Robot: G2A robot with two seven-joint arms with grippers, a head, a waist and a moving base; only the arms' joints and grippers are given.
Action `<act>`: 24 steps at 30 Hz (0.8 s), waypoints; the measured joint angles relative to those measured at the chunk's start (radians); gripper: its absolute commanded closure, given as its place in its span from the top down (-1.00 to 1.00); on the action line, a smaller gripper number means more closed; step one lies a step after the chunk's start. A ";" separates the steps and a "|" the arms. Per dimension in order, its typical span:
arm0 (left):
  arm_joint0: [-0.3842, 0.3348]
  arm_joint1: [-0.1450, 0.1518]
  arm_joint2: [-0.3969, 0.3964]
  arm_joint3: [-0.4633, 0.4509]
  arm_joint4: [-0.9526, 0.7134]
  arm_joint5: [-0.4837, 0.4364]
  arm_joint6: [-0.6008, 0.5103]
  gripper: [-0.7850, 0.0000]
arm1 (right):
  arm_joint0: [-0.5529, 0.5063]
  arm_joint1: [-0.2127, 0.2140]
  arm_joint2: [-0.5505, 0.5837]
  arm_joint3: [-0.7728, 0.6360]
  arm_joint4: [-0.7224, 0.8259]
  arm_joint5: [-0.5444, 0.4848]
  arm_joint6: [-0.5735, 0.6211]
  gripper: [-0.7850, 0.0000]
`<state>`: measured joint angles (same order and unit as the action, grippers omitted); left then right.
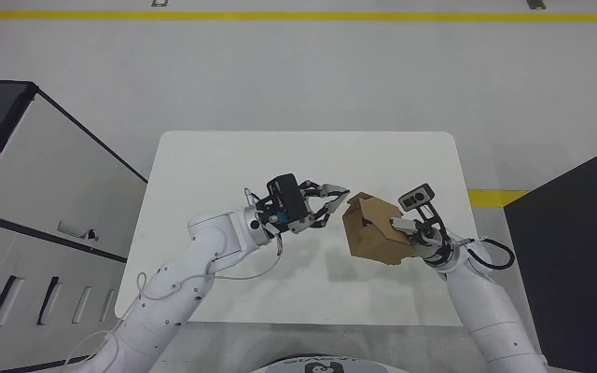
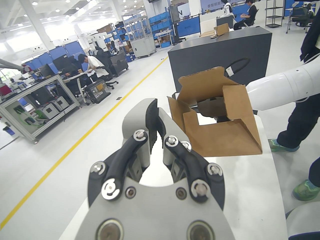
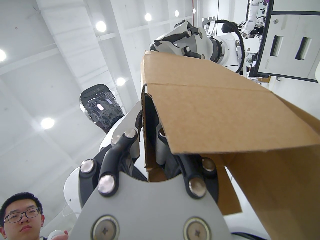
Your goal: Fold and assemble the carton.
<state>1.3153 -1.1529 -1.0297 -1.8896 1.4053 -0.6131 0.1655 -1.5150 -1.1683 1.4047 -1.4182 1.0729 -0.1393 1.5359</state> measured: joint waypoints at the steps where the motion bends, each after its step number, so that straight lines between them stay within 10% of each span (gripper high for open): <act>1: -0.005 -0.001 0.007 0.005 -0.004 -0.009 -0.001 -1.00 | 0.000 0.001 -0.001 0.001 0.002 0.000 0.000 -1.00; 24: -0.063 -0.014 0.061 0.058 -0.044 -0.052 -0.007 -1.00 | 0.034 0.006 -0.043 0.043 0.099 0.068 0.000 -1.00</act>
<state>1.2527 -1.1673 -0.9686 -1.8313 1.3614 -0.6653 0.1585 -1.4808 -1.1627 1.3617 -1.3756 1.1723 -0.0718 1.5359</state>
